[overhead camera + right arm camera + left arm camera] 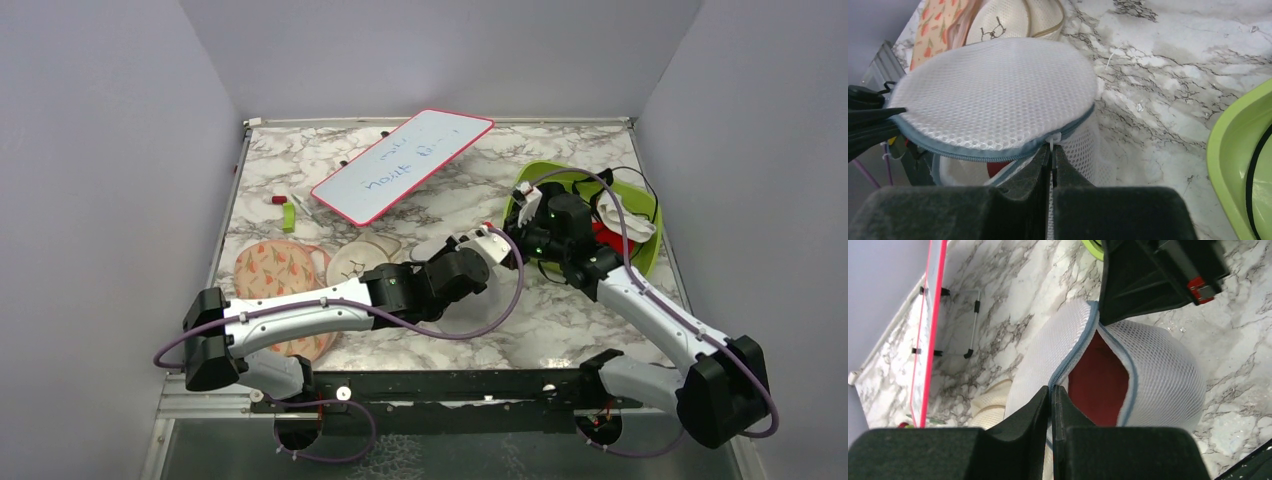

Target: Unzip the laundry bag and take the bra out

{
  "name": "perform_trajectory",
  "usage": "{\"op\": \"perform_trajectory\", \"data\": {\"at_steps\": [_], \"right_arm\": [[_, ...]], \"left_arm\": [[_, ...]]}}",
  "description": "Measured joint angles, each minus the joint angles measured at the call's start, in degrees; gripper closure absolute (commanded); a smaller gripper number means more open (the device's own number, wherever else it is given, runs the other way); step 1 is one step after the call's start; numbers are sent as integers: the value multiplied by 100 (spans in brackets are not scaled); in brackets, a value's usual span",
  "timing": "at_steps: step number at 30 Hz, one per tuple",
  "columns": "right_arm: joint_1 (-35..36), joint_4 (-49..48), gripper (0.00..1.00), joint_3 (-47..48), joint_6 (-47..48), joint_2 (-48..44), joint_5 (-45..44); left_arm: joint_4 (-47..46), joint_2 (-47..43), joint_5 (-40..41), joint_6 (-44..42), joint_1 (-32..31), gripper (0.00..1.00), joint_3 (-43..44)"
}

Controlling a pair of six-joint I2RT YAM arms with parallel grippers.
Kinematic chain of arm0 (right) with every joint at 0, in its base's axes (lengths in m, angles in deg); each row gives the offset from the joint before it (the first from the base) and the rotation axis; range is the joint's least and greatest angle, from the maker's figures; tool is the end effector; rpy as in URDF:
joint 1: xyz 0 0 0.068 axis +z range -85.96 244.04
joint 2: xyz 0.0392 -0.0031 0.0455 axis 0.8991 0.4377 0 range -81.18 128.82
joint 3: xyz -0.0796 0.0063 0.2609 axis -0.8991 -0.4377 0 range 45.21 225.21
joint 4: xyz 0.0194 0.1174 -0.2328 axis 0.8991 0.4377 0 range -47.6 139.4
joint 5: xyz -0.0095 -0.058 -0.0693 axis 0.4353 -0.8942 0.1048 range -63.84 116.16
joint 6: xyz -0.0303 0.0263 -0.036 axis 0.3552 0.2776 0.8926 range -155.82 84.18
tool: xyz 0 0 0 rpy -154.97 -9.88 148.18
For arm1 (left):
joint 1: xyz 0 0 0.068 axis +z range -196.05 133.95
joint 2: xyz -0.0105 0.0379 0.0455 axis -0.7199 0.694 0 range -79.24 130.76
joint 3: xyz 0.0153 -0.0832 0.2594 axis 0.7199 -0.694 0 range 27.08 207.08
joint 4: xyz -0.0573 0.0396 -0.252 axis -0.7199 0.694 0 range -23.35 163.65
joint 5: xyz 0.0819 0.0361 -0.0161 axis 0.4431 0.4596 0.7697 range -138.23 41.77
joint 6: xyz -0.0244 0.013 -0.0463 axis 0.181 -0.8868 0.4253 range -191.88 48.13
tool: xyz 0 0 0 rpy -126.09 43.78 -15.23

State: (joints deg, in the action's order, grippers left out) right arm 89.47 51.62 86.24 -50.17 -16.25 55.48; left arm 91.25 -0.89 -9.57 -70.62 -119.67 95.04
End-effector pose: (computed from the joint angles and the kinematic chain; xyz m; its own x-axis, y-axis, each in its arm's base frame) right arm 0.2132 0.1206 0.2508 -0.6626 -0.0757 -0.7452 -0.5993 0.6503 0.4668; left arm 0.1065 -0.2834 0.3285 -0.1749 0.5345 -0.8269 0.6013 0.7230 0.3401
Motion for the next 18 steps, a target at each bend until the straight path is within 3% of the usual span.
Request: {"op": "perform_trajectory", "data": {"at_steps": [5,8,15,18], "right_arm": [[-9,13,99,-94,39,-315,247],[-7,11,99,-103,50,-365,428],[-7,9,99,-107,52,-365,713],[-7,11,99,-109,50,-365,804]], "left_arm": [[188,138,-24,356,0,74,2],[297,282,-129,472,7,64,4],[396,503,-216,505,4,62,9],[433,634,-208,481,4,70,50]]}}
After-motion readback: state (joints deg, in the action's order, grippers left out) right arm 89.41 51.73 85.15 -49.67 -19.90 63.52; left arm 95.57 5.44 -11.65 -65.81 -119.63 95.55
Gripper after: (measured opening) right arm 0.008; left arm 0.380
